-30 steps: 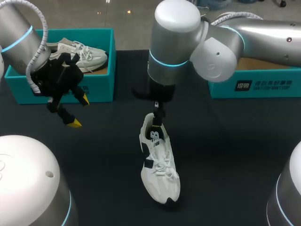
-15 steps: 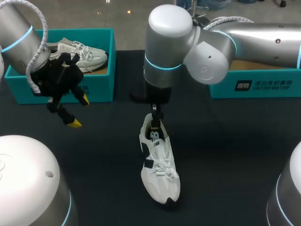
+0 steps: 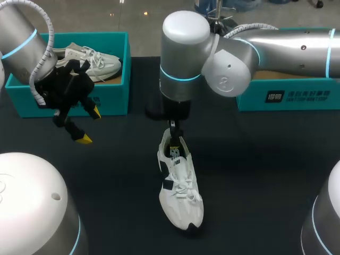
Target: Take the shoe out of the shoebox, open the shoe tongue, remove and reinsert the insole, then place the shoe into the shoebox
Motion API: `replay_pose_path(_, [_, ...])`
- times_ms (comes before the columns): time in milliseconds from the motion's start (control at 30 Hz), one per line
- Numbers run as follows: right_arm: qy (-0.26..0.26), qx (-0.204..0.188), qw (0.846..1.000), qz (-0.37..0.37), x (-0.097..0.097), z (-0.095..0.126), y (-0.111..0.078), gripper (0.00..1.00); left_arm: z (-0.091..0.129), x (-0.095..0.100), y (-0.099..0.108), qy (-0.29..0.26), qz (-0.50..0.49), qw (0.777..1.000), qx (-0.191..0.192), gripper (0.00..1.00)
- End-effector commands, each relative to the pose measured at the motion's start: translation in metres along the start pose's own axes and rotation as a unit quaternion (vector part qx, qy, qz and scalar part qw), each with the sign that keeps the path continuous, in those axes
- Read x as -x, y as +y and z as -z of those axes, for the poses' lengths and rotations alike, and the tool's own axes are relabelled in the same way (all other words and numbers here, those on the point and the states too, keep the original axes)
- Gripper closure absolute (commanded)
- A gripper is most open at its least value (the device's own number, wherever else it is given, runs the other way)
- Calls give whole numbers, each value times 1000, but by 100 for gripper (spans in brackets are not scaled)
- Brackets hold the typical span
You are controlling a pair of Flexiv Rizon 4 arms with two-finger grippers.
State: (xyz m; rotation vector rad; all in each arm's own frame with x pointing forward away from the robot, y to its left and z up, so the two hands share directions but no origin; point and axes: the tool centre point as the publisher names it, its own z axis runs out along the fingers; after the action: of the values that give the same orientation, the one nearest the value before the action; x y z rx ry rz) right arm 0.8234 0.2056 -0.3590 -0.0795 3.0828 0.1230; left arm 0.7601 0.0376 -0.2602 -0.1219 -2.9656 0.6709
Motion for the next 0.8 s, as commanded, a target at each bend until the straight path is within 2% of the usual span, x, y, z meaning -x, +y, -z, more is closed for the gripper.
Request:
replay_pose_path(33, [2,-2,1000,0,1,-4,1,76,0,0,0,0,0,1000,1,0])
replay_pose_path(100, [2,-3,1000,0,0,-4,1,100,0,0,0,0,0,1000,1,0])
replay_pose_path(600, [-5,-4,1000,-9,-4,-4,3,100,0,0,0,0,0,1000,1,0])
replay_pose_path(800, [-20,-11,999,-25,-12,9,6,100,0,0,0,0,0,1000,1,0])
